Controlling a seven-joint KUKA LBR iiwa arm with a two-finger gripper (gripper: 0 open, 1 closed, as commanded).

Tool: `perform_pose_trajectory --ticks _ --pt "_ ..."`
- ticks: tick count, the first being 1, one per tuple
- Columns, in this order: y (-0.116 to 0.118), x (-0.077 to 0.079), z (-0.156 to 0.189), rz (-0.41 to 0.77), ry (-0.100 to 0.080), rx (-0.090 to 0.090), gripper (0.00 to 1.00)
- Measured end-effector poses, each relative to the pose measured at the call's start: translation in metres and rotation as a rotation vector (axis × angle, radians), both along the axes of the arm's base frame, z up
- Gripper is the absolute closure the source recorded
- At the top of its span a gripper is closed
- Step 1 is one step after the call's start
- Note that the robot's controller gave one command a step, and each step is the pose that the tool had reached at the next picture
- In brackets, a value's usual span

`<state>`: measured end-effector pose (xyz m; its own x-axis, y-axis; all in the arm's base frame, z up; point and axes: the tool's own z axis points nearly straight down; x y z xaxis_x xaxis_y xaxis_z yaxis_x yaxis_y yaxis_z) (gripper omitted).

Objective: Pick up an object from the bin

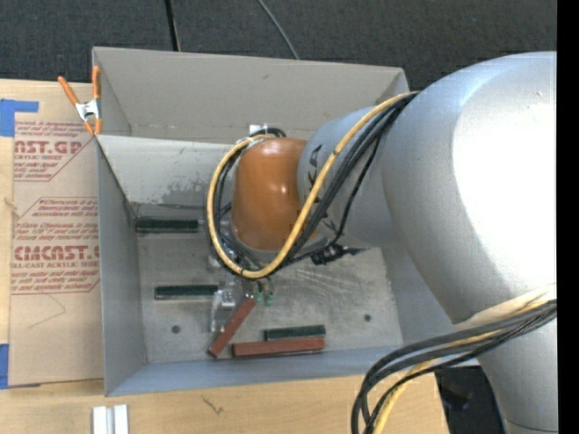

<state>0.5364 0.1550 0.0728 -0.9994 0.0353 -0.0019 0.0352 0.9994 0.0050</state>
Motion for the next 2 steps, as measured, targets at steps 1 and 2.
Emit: perform_pose_trajectory --ticks 1,2 --pt "-0.0006 0.0046 0.0034 -0.003 -0.016 0.002 1.0" --pt "-0.0008 0.0 -0.0001 -0.001 0.001 -0.001 0.0"
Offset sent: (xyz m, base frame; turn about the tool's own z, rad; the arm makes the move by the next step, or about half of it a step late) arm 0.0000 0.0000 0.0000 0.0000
